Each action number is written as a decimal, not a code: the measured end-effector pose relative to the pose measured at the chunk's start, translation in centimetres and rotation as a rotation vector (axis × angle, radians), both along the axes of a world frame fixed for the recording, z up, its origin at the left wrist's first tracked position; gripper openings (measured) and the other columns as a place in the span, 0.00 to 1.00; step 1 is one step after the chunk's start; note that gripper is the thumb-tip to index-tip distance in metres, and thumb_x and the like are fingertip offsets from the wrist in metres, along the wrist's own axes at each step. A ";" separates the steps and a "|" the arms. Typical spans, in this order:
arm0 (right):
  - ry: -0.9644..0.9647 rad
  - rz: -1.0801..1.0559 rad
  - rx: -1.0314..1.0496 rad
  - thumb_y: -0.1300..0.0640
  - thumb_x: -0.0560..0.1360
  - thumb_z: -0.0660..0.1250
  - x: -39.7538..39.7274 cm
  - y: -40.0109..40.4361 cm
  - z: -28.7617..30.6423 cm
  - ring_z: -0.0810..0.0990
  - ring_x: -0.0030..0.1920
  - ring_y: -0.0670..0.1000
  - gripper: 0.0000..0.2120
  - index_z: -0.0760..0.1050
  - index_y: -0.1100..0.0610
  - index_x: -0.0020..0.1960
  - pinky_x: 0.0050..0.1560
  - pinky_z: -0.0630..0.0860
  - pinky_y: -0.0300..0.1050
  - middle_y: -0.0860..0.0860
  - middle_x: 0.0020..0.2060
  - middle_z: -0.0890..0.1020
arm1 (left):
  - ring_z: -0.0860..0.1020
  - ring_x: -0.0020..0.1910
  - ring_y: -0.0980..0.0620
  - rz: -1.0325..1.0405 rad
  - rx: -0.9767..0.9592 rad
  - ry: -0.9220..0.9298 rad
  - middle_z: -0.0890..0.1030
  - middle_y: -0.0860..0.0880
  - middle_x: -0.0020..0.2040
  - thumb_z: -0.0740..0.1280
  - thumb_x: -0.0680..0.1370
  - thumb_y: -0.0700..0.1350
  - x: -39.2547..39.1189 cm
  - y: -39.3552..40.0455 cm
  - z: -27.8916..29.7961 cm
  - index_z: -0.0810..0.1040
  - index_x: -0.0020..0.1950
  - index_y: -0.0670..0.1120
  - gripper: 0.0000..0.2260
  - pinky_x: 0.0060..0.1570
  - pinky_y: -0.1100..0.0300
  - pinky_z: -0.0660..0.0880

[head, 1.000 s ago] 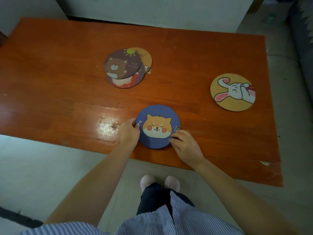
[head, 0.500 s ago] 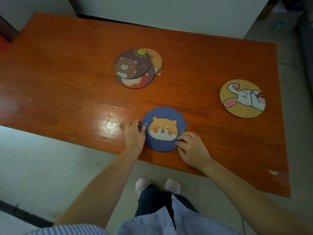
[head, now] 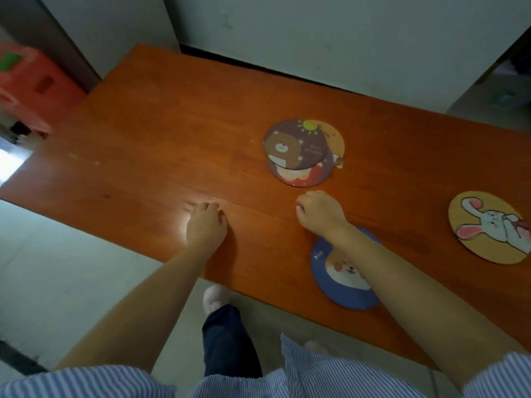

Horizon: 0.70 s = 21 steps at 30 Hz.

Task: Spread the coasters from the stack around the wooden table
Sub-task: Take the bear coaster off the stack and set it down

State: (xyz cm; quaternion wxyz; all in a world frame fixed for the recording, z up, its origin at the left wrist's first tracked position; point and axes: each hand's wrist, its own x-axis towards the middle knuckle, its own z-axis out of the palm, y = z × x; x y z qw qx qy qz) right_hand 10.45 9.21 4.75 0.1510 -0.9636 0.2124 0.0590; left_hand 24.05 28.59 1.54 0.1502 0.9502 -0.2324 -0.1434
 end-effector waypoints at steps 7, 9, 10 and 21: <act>-0.017 -0.336 -0.020 0.58 0.77 0.61 12.4 0.2 -1.1 0.73 0.60 0.60 0.14 0.74 0.64 0.60 0.58 0.74 0.54 0.61 0.59 0.76 | 0.64 0.67 0.42 -0.183 0.148 -0.024 0.68 0.40 0.68 0.56 0.79 0.44 14.0 3.4 0.1 0.67 0.65 0.39 0.16 0.65 0.48 0.67; 0.017 -0.430 -0.037 0.59 0.77 0.62 14.3 -0.3 -1.7 0.67 0.66 0.62 0.17 0.69 0.63 0.65 0.63 0.70 0.57 0.62 0.66 0.70 | 0.59 0.72 0.43 -0.238 0.159 -0.043 0.64 0.42 0.72 0.55 0.79 0.47 16.6 4.1 -0.6 0.64 0.68 0.40 0.19 0.70 0.49 0.63; 0.043 -0.479 -0.040 0.59 0.77 0.62 14.9 -0.7 -2.0 0.64 0.69 0.61 0.19 0.67 0.61 0.67 0.66 0.67 0.58 0.61 0.69 0.67 | 0.56 0.74 0.44 -0.269 0.167 -0.052 0.61 0.42 0.74 0.54 0.79 0.48 17.6 4.4 -1.1 0.62 0.70 0.41 0.20 0.72 0.49 0.59; 0.438 -0.267 -0.266 0.70 0.78 0.53 15.7 -1.0 -3.0 0.61 0.69 0.71 0.17 0.62 0.67 0.66 0.64 0.67 0.67 0.71 0.69 0.61 | 0.53 0.75 0.47 -0.377 0.079 -0.092 0.59 0.43 0.75 0.53 0.79 0.49 19.3 5.9 -3.6 0.58 0.72 0.43 0.23 0.74 0.50 0.50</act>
